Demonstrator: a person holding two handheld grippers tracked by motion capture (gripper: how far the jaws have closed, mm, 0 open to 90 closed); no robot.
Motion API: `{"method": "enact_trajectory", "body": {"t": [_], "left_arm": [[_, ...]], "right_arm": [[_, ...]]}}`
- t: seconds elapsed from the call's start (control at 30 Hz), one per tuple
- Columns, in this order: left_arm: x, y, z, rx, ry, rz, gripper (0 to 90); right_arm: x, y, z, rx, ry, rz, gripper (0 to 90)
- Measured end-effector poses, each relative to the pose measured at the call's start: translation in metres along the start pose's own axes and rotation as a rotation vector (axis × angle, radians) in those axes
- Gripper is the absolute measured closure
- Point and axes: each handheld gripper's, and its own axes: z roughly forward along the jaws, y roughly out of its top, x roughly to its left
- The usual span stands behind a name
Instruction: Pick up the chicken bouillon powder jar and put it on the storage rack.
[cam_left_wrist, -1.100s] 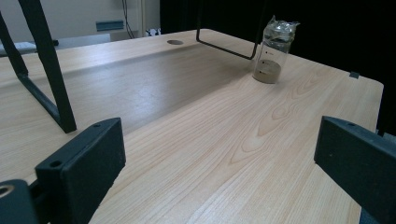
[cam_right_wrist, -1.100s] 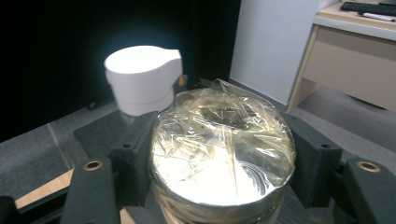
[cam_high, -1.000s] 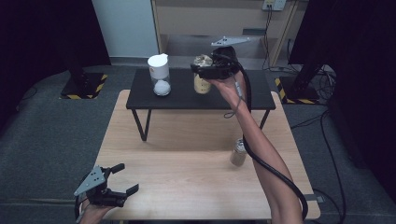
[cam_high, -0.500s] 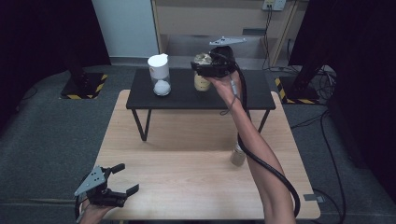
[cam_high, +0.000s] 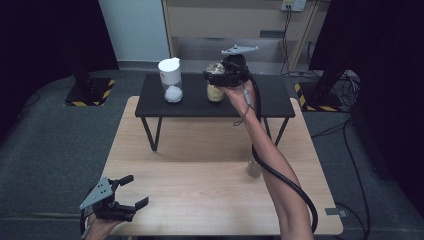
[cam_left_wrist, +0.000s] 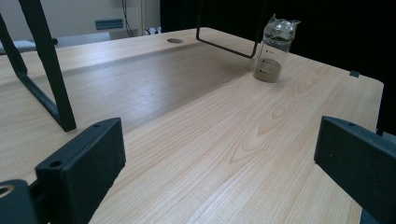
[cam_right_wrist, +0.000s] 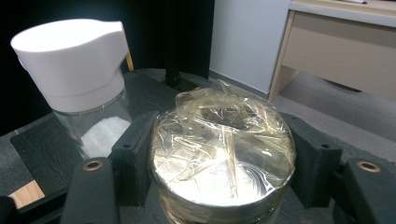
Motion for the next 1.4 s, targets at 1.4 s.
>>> {"method": "enact_trajectory", "body": {"t": [1.4], "left_arm": [[0.000,0.002,0.001,0.010,-0.002,0.006,1.1]], "right_arm": [[-0.005,0.009,-0.061,-0.174,0.028,-0.051,10.4]]}}
